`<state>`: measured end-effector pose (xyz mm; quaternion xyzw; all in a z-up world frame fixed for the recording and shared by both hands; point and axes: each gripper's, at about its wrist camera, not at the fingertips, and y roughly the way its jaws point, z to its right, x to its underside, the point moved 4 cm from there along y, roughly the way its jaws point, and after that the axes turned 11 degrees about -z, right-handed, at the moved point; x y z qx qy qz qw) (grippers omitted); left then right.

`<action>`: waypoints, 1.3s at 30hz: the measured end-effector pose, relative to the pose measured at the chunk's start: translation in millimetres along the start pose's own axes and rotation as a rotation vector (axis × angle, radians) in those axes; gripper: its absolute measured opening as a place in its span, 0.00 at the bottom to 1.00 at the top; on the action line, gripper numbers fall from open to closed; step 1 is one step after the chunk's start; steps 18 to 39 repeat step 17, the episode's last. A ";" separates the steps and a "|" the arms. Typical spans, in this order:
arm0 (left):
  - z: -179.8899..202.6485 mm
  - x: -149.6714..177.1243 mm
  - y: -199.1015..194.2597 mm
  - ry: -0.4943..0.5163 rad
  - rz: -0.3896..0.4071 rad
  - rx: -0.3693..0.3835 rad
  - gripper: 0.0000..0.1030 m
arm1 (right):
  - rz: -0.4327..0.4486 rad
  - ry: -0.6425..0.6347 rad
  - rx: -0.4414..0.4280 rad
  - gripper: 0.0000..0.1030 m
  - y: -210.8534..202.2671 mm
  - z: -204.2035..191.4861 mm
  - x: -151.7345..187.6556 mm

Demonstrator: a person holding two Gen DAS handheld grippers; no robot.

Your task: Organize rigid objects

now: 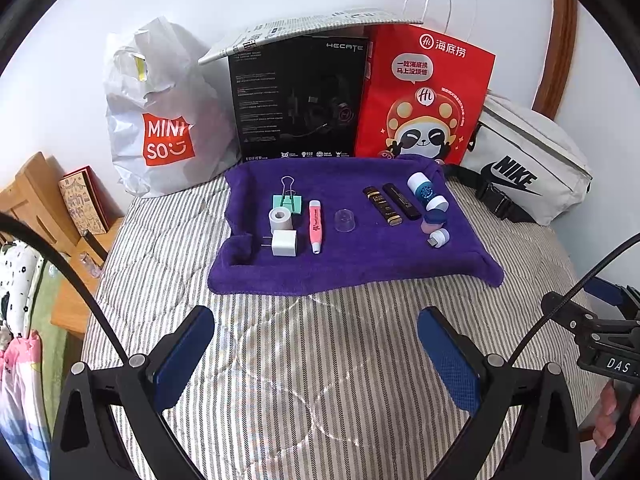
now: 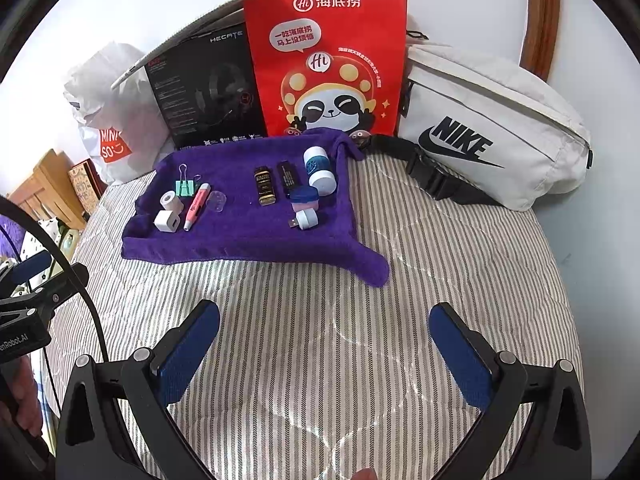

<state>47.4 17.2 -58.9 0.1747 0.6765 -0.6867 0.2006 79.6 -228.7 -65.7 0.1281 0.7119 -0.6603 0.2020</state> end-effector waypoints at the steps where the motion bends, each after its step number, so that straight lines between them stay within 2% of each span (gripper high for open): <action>1: -0.4 0.4 -0.1 0.000 -0.001 0.002 1.00 | 0.000 0.000 0.001 1.00 0.0 0.0 0.4; 39: -0.7 -1.3 1.4 0.004 0.001 -0.003 1.00 | -0.010 -0.001 0.005 1.00 3.8 0.7 -0.8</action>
